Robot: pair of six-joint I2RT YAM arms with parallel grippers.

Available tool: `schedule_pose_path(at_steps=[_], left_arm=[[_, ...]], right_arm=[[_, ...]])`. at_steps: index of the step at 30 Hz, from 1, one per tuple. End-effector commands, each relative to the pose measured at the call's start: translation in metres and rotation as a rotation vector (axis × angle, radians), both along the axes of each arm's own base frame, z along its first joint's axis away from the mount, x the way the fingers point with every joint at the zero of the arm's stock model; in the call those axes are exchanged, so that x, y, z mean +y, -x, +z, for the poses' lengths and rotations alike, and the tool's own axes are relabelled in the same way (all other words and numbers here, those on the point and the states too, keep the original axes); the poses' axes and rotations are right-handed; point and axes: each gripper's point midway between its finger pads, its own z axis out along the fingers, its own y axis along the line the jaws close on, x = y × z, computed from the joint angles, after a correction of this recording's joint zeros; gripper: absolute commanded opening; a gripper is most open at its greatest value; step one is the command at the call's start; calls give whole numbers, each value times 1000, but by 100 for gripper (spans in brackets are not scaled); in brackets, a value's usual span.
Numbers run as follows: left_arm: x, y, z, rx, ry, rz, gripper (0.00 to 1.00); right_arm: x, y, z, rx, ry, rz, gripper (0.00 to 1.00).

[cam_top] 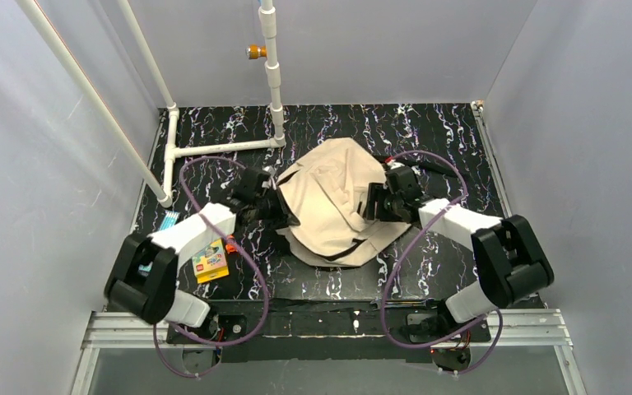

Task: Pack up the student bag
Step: Adjust the student bag at the center of the board, then zip the student bag at the center of the board.

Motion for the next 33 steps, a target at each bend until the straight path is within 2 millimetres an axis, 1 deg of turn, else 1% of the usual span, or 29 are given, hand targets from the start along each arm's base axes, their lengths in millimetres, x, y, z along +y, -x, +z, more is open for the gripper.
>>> schedule_pose_path(at_steps=[1, 3, 4, 6, 7, 9, 10, 12, 14, 16, 19, 21, 22, 25, 26, 29, 33], left_arm=[[10, 40, 11, -13, 15, 17, 0], [13, 50, 10, -5, 44, 42, 0], [13, 54, 9, 0, 58, 51, 0], [12, 54, 12, -2, 73, 52, 0], [11, 54, 11, 0, 71, 49, 0], [8, 50, 13, -4, 76, 38, 0], [6, 49, 14, -5, 80, 32, 0], [1, 46, 18, -5, 102, 24, 0], [-3, 45, 20, -6, 128, 26, 0], [-4, 45, 21, -12, 144, 27, 6], [-3, 48, 18, -5, 145, 25, 17], [-1, 52, 15, 2, 147, 31, 26], [0, 54, 14, 1, 146, 34, 32], [5, 59, 11, 4, 143, 51, 41], [6, 60, 11, 4, 146, 56, 43], [6, 61, 10, -3, 161, 61, 45], [6, 63, 11, 3, 164, 55, 44]], right_arm=[[47, -32, 24, -90, -94, 139, 68], [52, -38, 25, -84, -90, 154, 69], [51, -37, 22, -64, -72, 153, 70], [47, -31, 21, -27, -26, 165, 72], [45, -26, 21, -16, 8, 174, 76], [38, -14, 27, -15, 88, 193, 80], [33, -5, 29, -10, 135, 200, 83], [30, 14, 36, -7, 190, 234, 86], [38, 35, 42, -18, 219, 285, 87], [46, 53, 43, -38, 246, 327, 88], [52, 61, 39, -40, 263, 327, 85], [59, 65, 36, -15, 264, 332, 75], [64, 68, 35, -11, 263, 346, 71], [69, 72, 35, -27, 295, 356, 69], [67, 72, 37, -38, 311, 350, 70], [67, 71, 36, -43, 313, 347, 71], [67, 76, 20, 8, 336, 339, 61]])
